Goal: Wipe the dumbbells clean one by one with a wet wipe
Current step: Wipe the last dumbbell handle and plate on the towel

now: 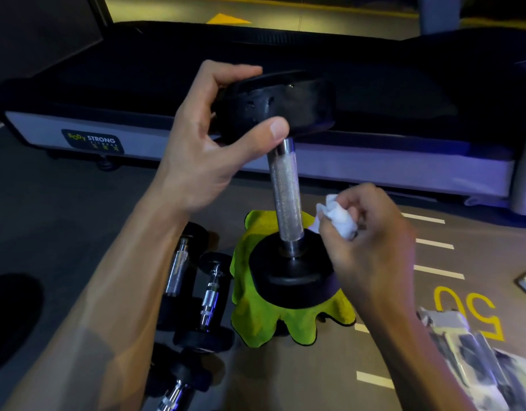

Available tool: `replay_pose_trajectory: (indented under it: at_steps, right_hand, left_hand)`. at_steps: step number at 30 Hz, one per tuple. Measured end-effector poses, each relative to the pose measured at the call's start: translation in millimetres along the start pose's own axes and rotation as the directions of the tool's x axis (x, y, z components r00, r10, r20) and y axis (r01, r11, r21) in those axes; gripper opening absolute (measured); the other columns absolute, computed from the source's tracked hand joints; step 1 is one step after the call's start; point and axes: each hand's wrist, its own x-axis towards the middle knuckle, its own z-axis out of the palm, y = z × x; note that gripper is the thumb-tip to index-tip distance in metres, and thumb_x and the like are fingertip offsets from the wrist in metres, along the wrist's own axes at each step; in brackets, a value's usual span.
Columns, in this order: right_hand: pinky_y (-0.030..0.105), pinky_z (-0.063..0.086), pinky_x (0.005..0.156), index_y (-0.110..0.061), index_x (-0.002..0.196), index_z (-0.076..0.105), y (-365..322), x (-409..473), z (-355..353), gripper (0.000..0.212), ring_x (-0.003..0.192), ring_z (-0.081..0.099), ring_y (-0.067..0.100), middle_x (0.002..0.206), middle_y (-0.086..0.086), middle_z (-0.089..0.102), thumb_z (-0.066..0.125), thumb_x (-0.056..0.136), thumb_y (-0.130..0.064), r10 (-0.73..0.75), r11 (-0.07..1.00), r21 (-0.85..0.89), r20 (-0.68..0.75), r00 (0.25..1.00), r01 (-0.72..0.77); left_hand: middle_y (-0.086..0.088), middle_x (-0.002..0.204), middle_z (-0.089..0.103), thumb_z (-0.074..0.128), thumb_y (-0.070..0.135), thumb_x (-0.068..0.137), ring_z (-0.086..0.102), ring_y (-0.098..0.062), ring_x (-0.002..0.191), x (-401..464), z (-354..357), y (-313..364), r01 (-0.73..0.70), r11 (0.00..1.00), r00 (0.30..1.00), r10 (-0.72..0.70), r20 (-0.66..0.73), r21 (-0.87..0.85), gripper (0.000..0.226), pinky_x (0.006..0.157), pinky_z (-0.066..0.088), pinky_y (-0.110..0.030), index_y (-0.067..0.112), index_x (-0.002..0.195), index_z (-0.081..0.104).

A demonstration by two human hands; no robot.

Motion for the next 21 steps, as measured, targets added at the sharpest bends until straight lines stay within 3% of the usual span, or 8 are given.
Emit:
replay_pose_trajectory:
  at_steps: [2,6,9,13,17,19,21]
  right_hand:
    - [0.039,0.054,0.068,-0.023,0.089,0.062,-5.9,-1.4,6.9,0.02,0.079,0.066,0.015,0.086,-0.005,0.068,0.082,0.087,-0.02,0.044,0.994,0.091,0.105,0.994,-0.053]
    - [0.014,0.046,0.076,-0.03,0.092,0.065,-14.1,-14.1,0.9,0.022,0.091,0.063,0.006,0.091,-0.015,0.068,0.083,0.082,-0.039,0.024,0.991,0.115,0.321,0.947,-0.064]
    - [0.01,0.041,0.083,-0.037,0.102,0.073,-9.1,-18.9,-7.9,0.023,0.104,0.061,0.007,0.096,-0.019,0.067,0.078,0.08,-0.043,-0.059,0.997,0.079,0.436,0.898,0.027]
    - [0.014,0.044,0.081,-0.032,0.101,0.078,-7.1,-4.7,-1.6,0.016,0.095,0.062,0.007,0.096,-0.02,0.07,0.077,0.085,-0.029,-0.14,0.989,0.099,0.337,0.931,0.113]
    - [0.023,0.049,0.071,-0.032,0.102,0.077,-20.3,22.6,6.5,0.022,0.076,0.063,0.009,0.088,-0.006,0.073,0.08,0.091,-0.013,-0.118,0.924,0.38,0.194,0.974,0.036]
    - [0.029,0.052,0.069,-0.029,0.1,0.077,-16.8,18.9,5.7,0.021,0.074,0.065,0.017,0.085,0.001,0.073,0.08,0.09,-0.011,-0.107,0.9,0.436,0.237,0.966,-0.007]
    - [0.026,0.051,0.071,-0.029,0.095,0.078,-3.4,2.7,0.9,0.019,0.074,0.067,0.011,0.082,0.002,0.073,0.081,0.089,-0.012,-0.081,0.926,0.371,0.371,0.925,-0.068]
  left_hand:
    - [0.009,0.117,0.062,0.074,0.04,0.089,0.062,-0.004,0.106,-0.2,-0.6,-1.1,-0.003,1.0,1.0,0.003,-0.003,0.0,0.048,0.095,0.049,-0.029,0.022,0.128,0.051]
    - [0.006,0.117,0.062,0.075,0.039,0.089,0.062,-0.005,0.106,-0.1,-0.8,-2.8,-0.015,1.0,1.0,0.015,-0.005,-0.011,0.048,0.095,0.049,-0.03,0.022,0.127,0.051]
    - [0.007,0.118,0.062,0.075,0.038,0.09,0.062,-0.005,0.107,1.1,-0.2,-3.3,-0.01,1.0,1.0,0.01,0.0,-0.012,0.048,0.095,0.049,-0.03,0.022,0.128,0.051]
    - [0.009,0.117,0.062,0.075,0.037,0.09,0.062,-0.003,0.106,2.3,0.2,-0.7,-0.009,1.0,1.0,0.009,0.014,-0.011,0.049,0.094,0.048,-0.026,0.019,0.128,0.052]
    - [0.012,0.116,0.061,0.076,0.034,0.09,0.062,0.002,0.104,2.9,1.7,2.7,-0.007,0.999,0.999,0.008,0.05,-0.035,0.049,0.09,0.048,-0.02,0.017,0.129,0.051]
    - [0.012,0.115,0.061,0.076,0.032,0.089,0.062,0.004,0.103,2.8,3.6,2.9,-0.009,0.999,0.998,0.012,0.059,-0.052,0.049,0.089,0.047,-0.018,0.016,0.129,0.05]
    - [0.012,0.114,0.061,0.076,0.03,0.089,0.061,0.005,0.101,3.4,5.1,2.5,-0.01,0.997,0.998,0.014,0.056,-0.071,0.05,0.089,0.047,-0.017,0.015,0.129,0.05]
